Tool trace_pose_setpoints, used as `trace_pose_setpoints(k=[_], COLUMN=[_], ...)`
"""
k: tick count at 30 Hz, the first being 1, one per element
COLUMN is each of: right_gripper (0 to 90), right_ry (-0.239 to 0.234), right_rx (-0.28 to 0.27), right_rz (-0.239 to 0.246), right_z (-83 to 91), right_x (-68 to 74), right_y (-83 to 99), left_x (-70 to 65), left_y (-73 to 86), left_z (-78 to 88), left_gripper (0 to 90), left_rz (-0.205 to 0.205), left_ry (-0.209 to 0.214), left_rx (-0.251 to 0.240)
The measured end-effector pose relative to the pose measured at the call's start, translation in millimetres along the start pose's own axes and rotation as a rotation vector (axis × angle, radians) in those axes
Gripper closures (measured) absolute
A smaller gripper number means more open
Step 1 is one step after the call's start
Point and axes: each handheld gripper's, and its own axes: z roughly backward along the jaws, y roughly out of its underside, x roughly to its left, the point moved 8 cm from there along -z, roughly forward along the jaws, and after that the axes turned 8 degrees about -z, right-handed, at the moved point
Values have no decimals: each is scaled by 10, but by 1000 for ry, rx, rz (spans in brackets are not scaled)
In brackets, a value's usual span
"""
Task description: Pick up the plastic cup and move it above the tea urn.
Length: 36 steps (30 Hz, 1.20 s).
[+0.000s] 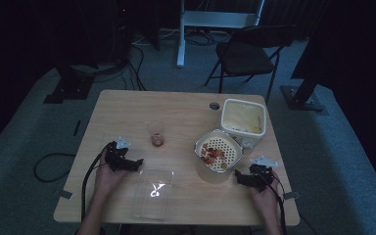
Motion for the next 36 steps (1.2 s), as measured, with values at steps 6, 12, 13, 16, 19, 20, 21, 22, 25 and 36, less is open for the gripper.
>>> trace_pose_setpoints(k=[6,12,13,16,19,20,21,22,25,36], right_gripper=[113,112,113,113,113,113,113,113,113,113], right_ry=[0,0,0,0,0,0,0,0,0,5], right_rx=[0,0,0,0,0,0,0,0,0,-1], right_rz=[0,0,0,0,0,0,0,0,0,-4], right_z=[0,1,0,0,0,0,0,1,0,4], right_x=[0,0,0,0,0,0,0,0,0,3], right_y=[0,0,0,0,0,0,0,0,0,4], left_x=[61,-11,-11,-87,-143,-213,-213,-291,-383,-884], left_y=[26,32,32,-59,-113,-172,-172,-229,-275,-128], left_z=[76,229,229,431,543,635,635,706,756,883], left_gripper=[183,432,404,406,399,399,399,399,403,438], left_rz=[28,112,112,113,89,70,70,41,25,-68], left_ry=[-27,68,68,94,99,118,118,136,159,199], left_rx=[-27,-34,-34,-111,-132,-150,-150,-158,-165,-40])
